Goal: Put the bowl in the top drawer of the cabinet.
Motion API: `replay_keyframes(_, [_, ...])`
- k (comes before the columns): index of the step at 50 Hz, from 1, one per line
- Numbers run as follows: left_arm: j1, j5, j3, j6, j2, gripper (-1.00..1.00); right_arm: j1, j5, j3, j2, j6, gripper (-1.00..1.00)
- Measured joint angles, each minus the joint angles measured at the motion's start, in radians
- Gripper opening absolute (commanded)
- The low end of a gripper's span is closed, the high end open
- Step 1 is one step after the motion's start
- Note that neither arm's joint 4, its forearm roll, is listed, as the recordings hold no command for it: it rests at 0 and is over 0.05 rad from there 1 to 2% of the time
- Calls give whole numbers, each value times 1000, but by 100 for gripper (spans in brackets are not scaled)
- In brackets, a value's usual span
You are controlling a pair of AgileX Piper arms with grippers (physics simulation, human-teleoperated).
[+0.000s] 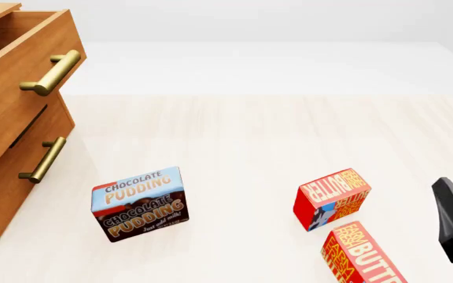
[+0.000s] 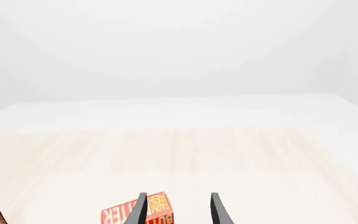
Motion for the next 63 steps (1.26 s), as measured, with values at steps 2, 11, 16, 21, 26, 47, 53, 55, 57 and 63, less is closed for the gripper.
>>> replay_keyframes(2, [-5, 5, 2, 1, -6, 100, 0, 0, 0, 0, 0, 100])
replay_keyframes(11, [-22, 34, 1, 13, -28, 100, 1, -2, 0, -1, 1, 100])
replay_keyframes(16, [-26, 57, -7, 20, -44, 100, 2, -3, 0, -1, 2, 100])
replay_keyframes(21, [-38, 81, -6, 21, -74, 100, 4, -4, 0, -2, 3, 100])
replay_keyframes(26, [-59, 105, 7, 16, -118, 100, 4, -4, 0, -2, 3, 100])
replay_keyframes(47, [-215, 224, 73, -25, -339, 100, 9, -9, 0, -3, 4, 100])
replay_keyframes(53, [-262, 247, 97, -36, -386, 100, 9, -11, 0, -3, 4, 100])
replay_keyframes(55, [-277, 253, 104, -39, -399, 100, 9, -11, 0, -3, 4, 100])
replay_keyframes(57, [-291, 258, 110, -43, -411, 100, 9, -11, 0, -3, 5, 100])
replay_keyframes(63, [-339, 275, 127, -56, -450, 100, 8, -12, 0, -3, 5, 100])
